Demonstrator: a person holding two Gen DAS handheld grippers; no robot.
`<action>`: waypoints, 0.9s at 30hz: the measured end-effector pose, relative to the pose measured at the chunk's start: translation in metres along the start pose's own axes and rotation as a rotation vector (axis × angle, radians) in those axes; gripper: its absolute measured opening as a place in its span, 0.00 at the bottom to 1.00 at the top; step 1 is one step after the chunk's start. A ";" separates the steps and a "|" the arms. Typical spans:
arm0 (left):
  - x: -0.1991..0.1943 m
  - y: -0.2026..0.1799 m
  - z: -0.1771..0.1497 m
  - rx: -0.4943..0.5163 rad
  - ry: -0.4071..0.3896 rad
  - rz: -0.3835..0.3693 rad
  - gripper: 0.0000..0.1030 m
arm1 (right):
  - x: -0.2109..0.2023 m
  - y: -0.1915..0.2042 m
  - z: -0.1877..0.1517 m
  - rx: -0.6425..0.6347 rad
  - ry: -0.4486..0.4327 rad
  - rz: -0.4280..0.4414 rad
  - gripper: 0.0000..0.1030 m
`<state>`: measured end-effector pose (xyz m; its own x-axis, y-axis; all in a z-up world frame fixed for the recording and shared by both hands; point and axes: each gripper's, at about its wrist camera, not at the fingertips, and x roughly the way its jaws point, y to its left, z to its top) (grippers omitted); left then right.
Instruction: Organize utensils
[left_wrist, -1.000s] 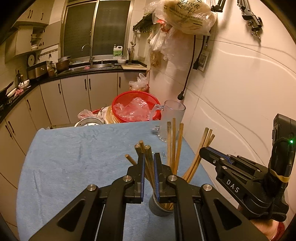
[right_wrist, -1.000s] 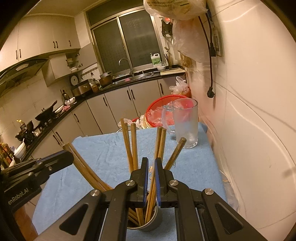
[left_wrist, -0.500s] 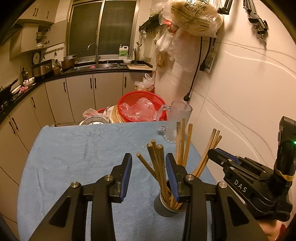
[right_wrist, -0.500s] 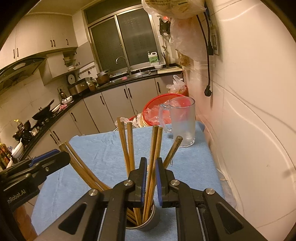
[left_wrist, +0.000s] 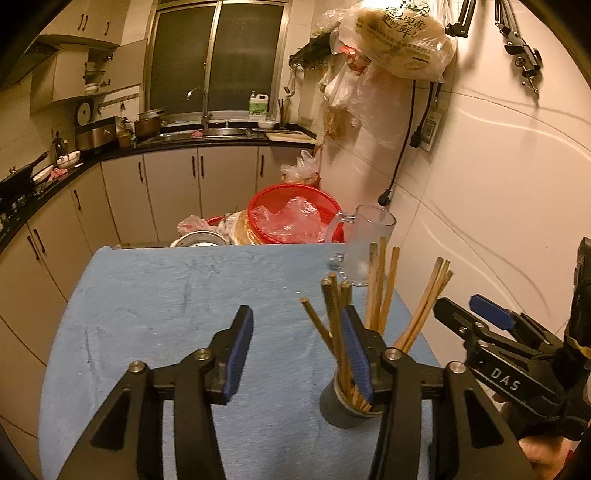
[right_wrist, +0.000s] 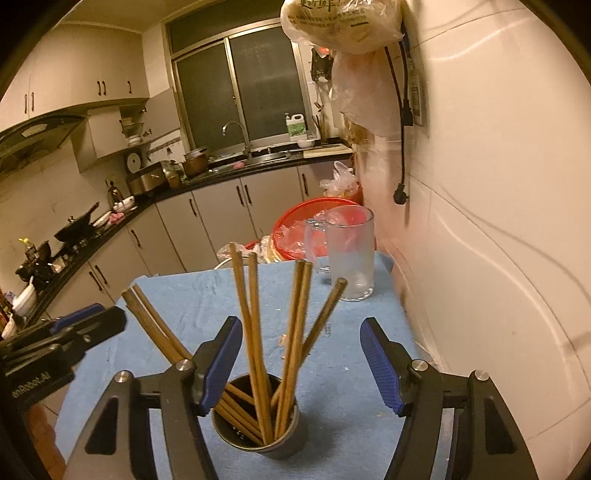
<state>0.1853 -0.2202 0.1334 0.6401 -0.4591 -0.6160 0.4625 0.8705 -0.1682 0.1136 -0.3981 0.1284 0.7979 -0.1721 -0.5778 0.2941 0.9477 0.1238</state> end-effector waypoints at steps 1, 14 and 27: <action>-0.001 0.001 -0.001 0.001 -0.002 0.012 0.59 | 0.000 -0.001 0.000 0.002 0.006 -0.002 0.69; -0.009 0.007 -0.030 0.027 -0.007 0.171 0.82 | -0.015 0.000 -0.020 -0.003 0.069 -0.179 0.75; -0.085 0.024 -0.116 0.120 -0.019 0.221 0.89 | -0.125 0.047 -0.098 -0.030 -0.066 -0.257 0.77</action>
<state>0.0709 -0.1397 0.0926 0.7445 -0.2641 -0.6131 0.3787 0.9234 0.0621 -0.0242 -0.3054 0.1274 0.7323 -0.4240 -0.5329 0.4763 0.8782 -0.0442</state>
